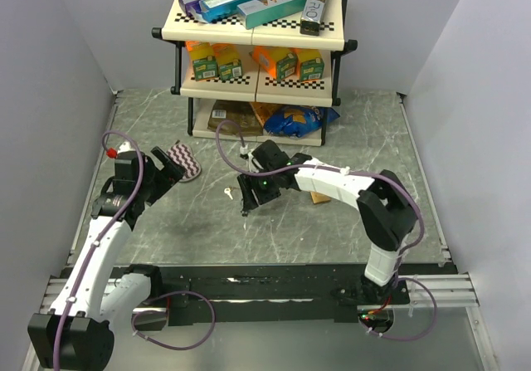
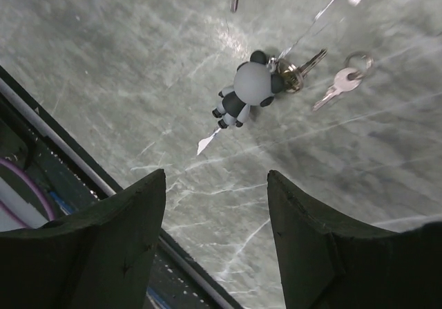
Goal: Unlock with the key
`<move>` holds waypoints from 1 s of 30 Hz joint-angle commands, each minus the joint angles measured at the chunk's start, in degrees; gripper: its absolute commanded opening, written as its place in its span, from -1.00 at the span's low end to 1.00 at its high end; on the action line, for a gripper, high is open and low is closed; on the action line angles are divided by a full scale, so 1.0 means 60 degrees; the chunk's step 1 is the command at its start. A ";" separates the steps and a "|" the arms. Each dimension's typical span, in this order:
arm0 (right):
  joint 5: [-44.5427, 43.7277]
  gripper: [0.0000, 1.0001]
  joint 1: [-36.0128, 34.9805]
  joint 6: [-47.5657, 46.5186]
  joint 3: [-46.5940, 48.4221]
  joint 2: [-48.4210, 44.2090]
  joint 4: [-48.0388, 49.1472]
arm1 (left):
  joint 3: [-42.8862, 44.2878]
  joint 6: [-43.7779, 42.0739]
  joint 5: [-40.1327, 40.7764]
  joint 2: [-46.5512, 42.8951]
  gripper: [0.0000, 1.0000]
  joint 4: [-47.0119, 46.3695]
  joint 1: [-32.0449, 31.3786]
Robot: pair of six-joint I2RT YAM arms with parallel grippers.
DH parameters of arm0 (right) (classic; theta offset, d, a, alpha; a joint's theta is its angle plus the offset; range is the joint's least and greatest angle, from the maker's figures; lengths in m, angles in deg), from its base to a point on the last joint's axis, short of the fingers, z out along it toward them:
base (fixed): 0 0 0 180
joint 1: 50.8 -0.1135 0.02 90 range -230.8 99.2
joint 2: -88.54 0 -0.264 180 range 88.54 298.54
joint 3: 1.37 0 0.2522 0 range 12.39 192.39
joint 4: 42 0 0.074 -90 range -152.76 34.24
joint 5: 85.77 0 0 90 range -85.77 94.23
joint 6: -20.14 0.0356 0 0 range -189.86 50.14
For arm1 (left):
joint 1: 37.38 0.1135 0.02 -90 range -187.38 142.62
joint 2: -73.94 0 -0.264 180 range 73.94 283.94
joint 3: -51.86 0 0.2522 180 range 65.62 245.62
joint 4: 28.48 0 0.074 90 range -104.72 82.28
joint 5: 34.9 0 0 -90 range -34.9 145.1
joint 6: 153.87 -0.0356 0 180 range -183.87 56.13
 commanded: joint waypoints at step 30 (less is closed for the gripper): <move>-0.2731 0.35 -0.0807 0.1502 0.2605 0.3251 -0.0800 | 0.0436 -0.0169 -0.0141 0.0365 0.93 0.0132 0.0034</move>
